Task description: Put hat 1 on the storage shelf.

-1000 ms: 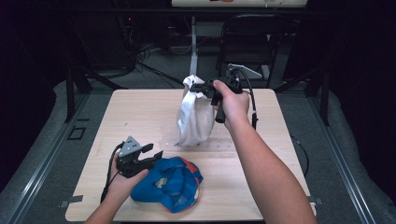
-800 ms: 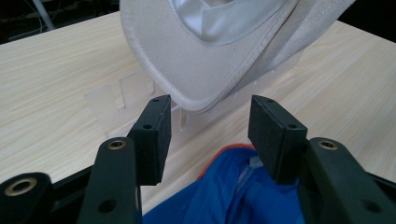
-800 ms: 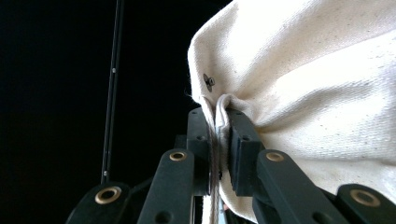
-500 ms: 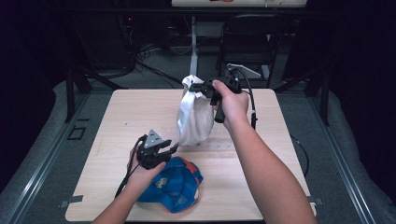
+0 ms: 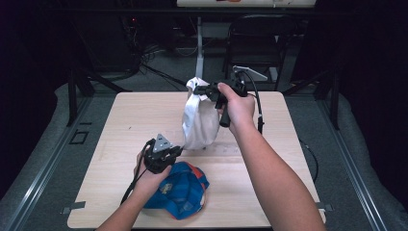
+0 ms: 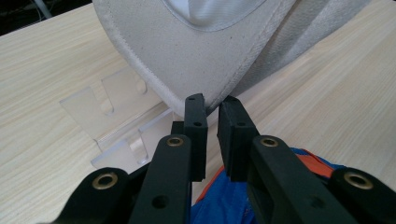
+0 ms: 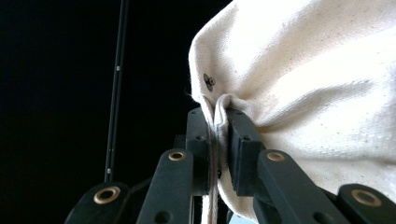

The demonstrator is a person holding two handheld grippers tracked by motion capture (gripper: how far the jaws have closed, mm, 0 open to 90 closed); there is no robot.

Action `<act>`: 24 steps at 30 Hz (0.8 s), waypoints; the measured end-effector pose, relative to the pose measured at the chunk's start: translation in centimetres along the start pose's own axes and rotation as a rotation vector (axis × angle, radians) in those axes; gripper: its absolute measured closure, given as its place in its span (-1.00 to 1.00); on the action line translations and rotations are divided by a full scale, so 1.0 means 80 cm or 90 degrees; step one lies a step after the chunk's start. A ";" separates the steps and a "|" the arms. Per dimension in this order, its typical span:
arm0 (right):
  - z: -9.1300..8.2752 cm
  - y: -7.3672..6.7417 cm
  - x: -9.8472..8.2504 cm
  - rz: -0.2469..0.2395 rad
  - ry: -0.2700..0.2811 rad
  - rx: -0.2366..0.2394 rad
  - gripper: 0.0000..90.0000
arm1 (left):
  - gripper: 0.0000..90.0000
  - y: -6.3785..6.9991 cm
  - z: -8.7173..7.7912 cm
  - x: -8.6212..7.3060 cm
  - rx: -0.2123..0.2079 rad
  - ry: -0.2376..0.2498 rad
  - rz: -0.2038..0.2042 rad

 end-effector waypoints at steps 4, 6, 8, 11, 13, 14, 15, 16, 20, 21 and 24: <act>0.005 -0.004 -0.002 -0.003 -0.002 0.005 0.79 | 0.84 -0.002 -0.001 -0.001 -0.006 0.002 -0.007; 0.007 -0.007 -0.002 -0.004 -0.004 0.003 0.80 | 0.84 -0.002 -0.002 -0.002 -0.007 0.001 -0.005; 0.009 -0.009 -0.003 -0.006 -0.004 0.002 0.80 | 0.84 0.000 -0.003 -0.002 -0.013 0.000 0.000; 0.011 -0.012 -0.002 -0.007 -0.003 0.000 0.80 | 0.69 0.004 -0.005 0.000 -0.026 0.010 0.005; 0.012 -0.014 0.000 -0.005 0.001 0.003 0.80 | 0.50 0.007 -0.007 0.004 -0.025 0.018 0.016; 0.013 -0.014 0.000 -0.005 0.001 0.002 0.80 | 0.40 0.008 -0.006 0.006 -0.021 0.018 0.023; 0.014 -0.014 0.000 -0.003 -0.001 0.002 0.80 | 0.33 0.008 -0.006 0.008 -0.014 0.018 0.027; 0.016 -0.014 -0.001 -0.003 -0.003 0.003 0.80 | 0.29 0.007 -0.005 0.011 -0.004 0.016 0.029; 0.024 -0.021 -0.004 -0.006 -0.011 0.007 0.80 | 0.51 0.003 0.001 0.015 -0.001 0.012 0.019; 0.026 -0.023 -0.006 -0.009 -0.011 0.006 0.80 | 0.66 0.002 0.002 0.015 0.000 0.008 0.018; 0.030 -0.026 -0.008 -0.020 -0.016 -0.001 0.80 | 0.77 -0.001 0.001 0.012 0.006 0.001 0.019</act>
Point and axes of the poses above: each handheld gripper's, and its own axes: z roughly forward along the jaws, x roughly out of its top, y roughly to its right, the point moved 8 cm from there along z, roughly forward along the jaws, and after that the axes turned 15 degrees about -x, right-handed, at the moved point
